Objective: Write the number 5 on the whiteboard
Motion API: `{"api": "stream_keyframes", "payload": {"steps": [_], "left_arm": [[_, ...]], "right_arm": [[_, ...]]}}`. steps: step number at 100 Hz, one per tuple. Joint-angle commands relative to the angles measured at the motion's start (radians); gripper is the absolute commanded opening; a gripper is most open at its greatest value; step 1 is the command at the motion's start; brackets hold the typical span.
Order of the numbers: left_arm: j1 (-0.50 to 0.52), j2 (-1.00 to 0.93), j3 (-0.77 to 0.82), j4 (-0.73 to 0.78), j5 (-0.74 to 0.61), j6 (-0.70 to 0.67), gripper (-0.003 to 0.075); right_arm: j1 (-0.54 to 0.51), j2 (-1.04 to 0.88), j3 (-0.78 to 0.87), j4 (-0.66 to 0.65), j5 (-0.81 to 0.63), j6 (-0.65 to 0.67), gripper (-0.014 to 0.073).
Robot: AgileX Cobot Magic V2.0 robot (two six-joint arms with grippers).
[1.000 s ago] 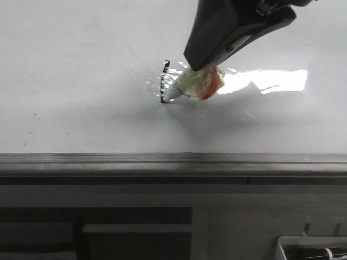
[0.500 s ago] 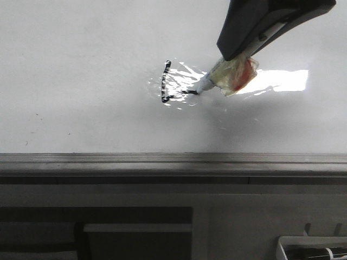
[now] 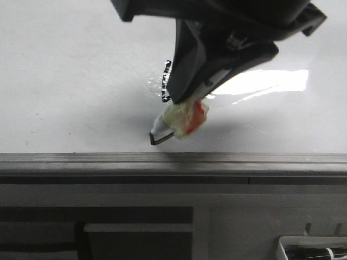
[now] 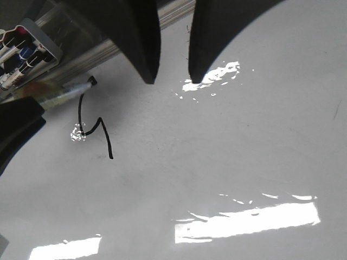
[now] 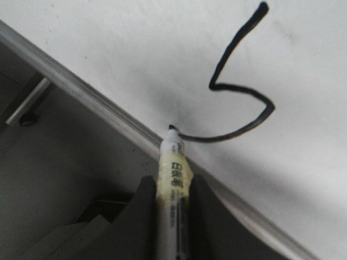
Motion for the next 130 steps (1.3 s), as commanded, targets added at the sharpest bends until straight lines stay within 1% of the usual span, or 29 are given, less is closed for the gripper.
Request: {"api": "stream_keyframes", "payload": {"steps": [1, 14, 25, 45, 83, 113, 130], "left_arm": [[0.004, 0.004, -0.026, -0.024, -0.066, -0.008, 0.0113], [0.004, 0.004, -0.026, -0.024, -0.066, -0.008, 0.0113], [0.004, 0.004, -0.026, -0.024, -0.069, -0.008, 0.0113], [0.004, 0.004, -0.026, -0.024, -0.069, -0.008, 0.0113], [0.004, 0.004, -0.026, -0.024, -0.069, -0.008, 0.0113], [0.004, 0.004, -0.026, -0.024, -0.065, -0.008, 0.0113], [0.004, 0.004, -0.026, -0.024, -0.065, -0.008, 0.0113]], "right_arm": [[0.005, -0.076, -0.068, -0.080, -0.057, -0.025, -0.0040], [0.002, -0.118, -0.090, -0.149, -0.050, -0.025, -0.0040], [-0.034, -0.114, -0.085, -0.176, -0.036, -0.025, -0.0040], [-0.052, -0.104, -0.085, -0.180, -0.079, -0.025, -0.0040], [-0.052, -0.052, -0.085, -0.180, -0.079, -0.025, -0.0040], [-0.054, -0.026, -0.085, -0.181, -0.061, -0.023, -0.0040], [-0.091, -0.028, -0.085, -0.188, 0.007, 0.007, -0.0040]]}}
